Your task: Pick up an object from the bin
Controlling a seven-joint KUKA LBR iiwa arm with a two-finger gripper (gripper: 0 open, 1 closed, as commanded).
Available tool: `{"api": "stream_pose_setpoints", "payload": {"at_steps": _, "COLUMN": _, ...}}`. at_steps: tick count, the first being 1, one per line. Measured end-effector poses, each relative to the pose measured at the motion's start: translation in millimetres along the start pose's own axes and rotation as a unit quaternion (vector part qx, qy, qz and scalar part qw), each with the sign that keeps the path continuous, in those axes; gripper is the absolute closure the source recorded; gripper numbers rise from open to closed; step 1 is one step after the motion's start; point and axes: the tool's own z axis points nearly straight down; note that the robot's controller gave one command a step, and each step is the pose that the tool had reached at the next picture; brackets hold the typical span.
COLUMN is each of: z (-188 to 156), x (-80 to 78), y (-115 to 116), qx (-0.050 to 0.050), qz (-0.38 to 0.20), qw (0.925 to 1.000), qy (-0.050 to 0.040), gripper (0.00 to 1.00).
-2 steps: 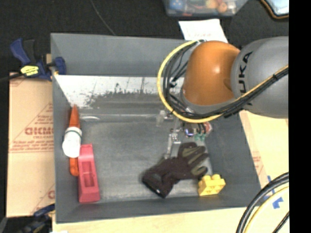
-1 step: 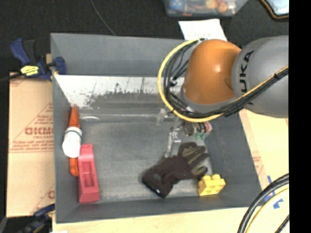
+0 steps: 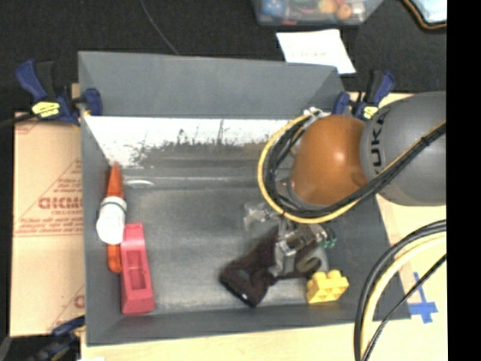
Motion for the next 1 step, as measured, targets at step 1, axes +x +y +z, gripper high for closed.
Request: {"api": "stream_pose_setpoints", "payload": {"at_steps": 1, "z": -27.2, "x": 7.7, "y": -15.5, "qx": 0.000, "qz": -0.035, "qw": 0.9994, "qy": -0.0015, "gripper": 0.00}}
